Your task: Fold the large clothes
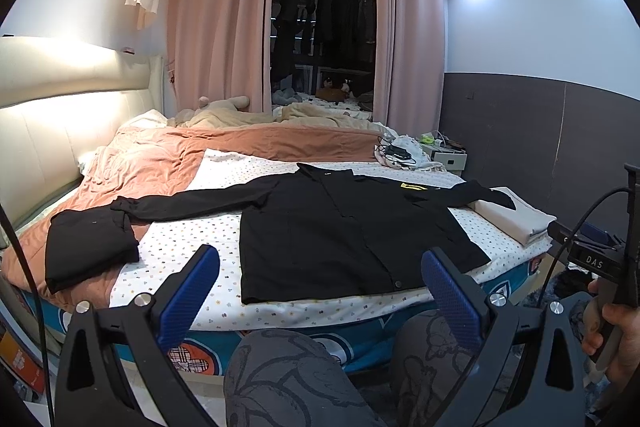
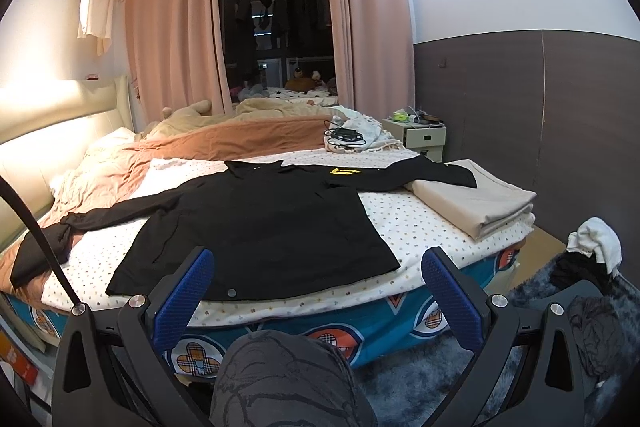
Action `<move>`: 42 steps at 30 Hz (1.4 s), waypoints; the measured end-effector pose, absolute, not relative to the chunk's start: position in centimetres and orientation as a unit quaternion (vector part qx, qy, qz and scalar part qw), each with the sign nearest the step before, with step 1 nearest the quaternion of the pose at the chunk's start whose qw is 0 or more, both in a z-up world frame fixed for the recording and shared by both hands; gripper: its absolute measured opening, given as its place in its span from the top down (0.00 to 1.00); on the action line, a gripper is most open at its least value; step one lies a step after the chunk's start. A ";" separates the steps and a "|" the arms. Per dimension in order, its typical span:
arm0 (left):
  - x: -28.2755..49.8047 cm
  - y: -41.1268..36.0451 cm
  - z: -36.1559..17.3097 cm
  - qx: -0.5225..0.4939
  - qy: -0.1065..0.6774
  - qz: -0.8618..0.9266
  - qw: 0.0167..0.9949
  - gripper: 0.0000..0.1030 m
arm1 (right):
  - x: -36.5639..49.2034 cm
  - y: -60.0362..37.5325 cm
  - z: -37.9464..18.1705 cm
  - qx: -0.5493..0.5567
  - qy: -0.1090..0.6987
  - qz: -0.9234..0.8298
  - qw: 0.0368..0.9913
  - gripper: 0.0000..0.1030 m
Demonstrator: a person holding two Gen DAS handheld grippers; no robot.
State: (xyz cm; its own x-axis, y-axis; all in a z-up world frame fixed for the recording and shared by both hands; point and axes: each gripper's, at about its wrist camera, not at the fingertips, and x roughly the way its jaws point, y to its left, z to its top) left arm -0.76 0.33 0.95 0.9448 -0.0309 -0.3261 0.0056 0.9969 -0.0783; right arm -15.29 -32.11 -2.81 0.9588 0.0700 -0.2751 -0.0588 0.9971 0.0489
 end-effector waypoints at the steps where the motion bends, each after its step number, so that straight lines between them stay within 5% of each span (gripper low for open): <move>1: -0.7 0.3 0.9 -0.038 0.166 -0.010 0.985 0.00 | -15.3 -32.2 -2.8 0.019 0.139 0.032 0.990 0.00; 42: -2.5 0.3 1.1 -0.039 0.159 -0.016 0.986 0.00 | -17.5 -32.4 -2.6 0.026 0.123 0.033 0.992 0.00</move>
State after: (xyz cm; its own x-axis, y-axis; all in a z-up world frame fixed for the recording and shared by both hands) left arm -2.51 0.28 1.08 0.9490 -0.0448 -0.3120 0.0201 0.9964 -0.0819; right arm -17.51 -32.38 -2.57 0.9676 0.0725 -0.2419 -0.0597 0.9964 0.0602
